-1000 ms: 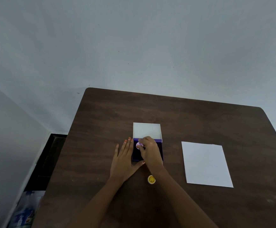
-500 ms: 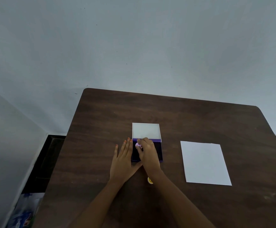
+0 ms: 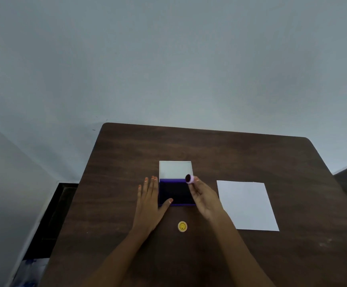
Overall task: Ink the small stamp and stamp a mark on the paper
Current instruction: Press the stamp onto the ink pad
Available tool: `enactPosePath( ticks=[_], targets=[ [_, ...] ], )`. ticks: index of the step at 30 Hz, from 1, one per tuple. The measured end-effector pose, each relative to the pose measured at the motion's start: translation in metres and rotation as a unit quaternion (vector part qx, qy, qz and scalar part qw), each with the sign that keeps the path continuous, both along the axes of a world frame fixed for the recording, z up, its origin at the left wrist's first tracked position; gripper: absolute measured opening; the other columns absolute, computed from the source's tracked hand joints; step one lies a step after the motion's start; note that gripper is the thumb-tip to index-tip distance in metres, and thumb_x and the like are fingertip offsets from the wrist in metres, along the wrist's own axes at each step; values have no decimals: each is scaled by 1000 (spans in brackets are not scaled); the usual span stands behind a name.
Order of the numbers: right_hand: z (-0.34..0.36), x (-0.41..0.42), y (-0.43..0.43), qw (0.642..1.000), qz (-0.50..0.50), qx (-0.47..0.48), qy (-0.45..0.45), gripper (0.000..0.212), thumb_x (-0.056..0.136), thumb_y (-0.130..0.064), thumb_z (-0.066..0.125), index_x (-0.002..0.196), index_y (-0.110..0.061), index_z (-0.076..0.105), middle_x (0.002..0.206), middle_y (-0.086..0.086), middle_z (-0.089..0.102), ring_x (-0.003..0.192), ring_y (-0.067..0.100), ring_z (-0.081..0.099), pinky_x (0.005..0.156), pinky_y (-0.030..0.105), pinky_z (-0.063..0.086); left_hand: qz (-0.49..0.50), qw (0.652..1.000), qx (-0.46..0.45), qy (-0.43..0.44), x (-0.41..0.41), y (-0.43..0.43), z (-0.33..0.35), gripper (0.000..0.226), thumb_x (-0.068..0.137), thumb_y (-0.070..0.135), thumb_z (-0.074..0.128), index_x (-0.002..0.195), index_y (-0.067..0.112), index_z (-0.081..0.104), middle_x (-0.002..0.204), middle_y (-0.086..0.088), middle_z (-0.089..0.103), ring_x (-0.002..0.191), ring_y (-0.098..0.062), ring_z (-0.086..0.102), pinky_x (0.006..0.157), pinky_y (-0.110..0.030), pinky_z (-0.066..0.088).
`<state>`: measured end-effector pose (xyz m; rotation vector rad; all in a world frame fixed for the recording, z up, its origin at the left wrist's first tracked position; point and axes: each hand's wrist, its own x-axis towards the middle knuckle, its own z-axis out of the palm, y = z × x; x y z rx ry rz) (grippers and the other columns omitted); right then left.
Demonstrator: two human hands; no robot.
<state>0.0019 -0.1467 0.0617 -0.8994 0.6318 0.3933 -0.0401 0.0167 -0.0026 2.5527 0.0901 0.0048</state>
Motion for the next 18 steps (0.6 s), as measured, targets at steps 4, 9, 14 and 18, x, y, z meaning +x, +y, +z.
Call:
enactPosePath(
  ticks=[4,9,14,18],
  targets=[
    [11,-10,-37,985,-73,148,42,15,84,-2,55,98,-1,60,90,17,69,90,22,63,56,27,60,-25,998,-5,-52,7,-28,13,59,89,34,51,139,16,26,150,-6,29,142,-19,13,112,-33,-2],
    [12,-13,-76,978,-109,178,21,14,87,-4,51,100,0,55,102,17,60,91,21,59,59,25,59,-116,992,-2,-53,16,-82,15,46,88,28,53,132,19,39,143,-3,40,137,-16,26,109,-25,3],
    [7,-10,-114,989,-86,123,-15,14,86,-4,53,92,-1,65,88,13,72,83,20,69,70,26,58,-180,983,46,1,34,-126,7,53,89,35,49,137,20,30,149,-2,31,141,-17,16,114,-31,2],
    [1,-2,-134,989,-52,-121,-72,12,85,-10,58,85,-14,69,88,1,71,87,14,67,87,27,50,-200,976,65,47,50,-144,4,66,87,42,50,141,19,20,154,-2,18,143,-18,8,115,-34,-1]
  ],
)
